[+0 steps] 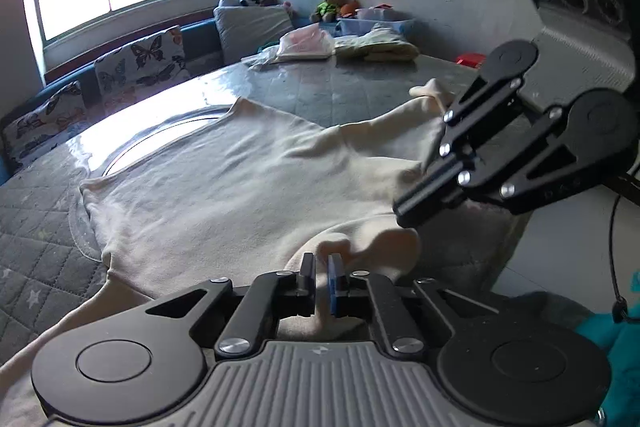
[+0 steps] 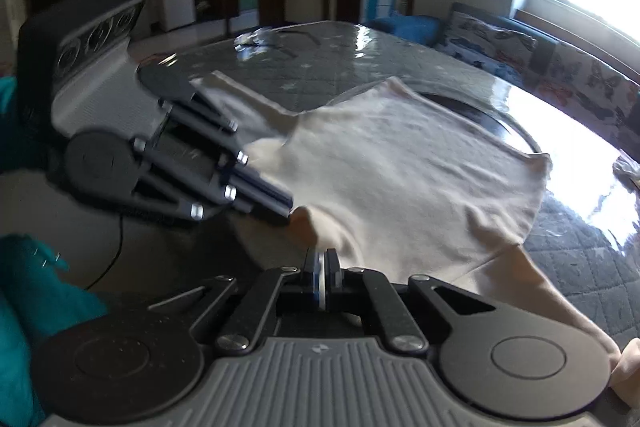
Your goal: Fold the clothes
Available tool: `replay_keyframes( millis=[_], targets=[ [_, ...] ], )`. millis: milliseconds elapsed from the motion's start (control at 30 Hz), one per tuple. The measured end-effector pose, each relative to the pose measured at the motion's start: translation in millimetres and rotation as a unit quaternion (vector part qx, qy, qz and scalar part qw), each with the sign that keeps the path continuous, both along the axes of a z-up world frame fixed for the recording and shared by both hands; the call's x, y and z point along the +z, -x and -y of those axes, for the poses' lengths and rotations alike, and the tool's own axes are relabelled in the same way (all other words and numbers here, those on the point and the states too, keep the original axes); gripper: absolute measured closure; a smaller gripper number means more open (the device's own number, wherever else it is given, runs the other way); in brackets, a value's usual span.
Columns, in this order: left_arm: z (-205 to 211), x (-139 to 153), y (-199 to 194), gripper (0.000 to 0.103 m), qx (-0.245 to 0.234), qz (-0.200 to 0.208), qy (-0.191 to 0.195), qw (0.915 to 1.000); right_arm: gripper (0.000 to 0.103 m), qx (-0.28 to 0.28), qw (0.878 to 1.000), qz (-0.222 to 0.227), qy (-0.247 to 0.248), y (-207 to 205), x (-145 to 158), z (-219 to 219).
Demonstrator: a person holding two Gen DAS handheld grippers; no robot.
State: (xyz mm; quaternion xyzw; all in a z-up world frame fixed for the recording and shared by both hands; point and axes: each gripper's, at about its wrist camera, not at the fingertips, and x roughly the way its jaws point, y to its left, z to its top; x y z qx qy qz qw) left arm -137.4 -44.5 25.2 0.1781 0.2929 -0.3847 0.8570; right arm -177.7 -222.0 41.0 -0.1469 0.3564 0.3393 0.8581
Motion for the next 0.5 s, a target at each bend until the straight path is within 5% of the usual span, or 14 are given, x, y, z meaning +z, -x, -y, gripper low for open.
replay_keyframes(
  millis=[100, 333, 433, 500],
  targets=[
    [-1.0, -6.6, 1.8, 0.096, 0.002, -0.014, -0.014, 0.9998, 0.100, 0.002, 1.000, -0.011, 0.004, -1.2, -5.9, -2.2],
    [-0.3, 3.9, 1.4, 0.080, 0.025, 0.004, 0.003, 0.9997, 0.077, -0.015, 1.000, 0.007, -0.003, -12.1, -2.2, -8.1],
    [9.8, -0.1, -3.2, 0.073, 0.022, 0.015, -0.004, 0.9996, 0.078, -0.025, 1.000, 0.007, 0.012, -15.3, -10.4, -13.3],
    [15.3, -6.0, -7.2, 0.073, 0.022, 0.016, -0.010, 0.9996, 0.094, -0.033, 0.999, 0.004, 0.021, -16.9, -14.3, -13.6]
  ],
)
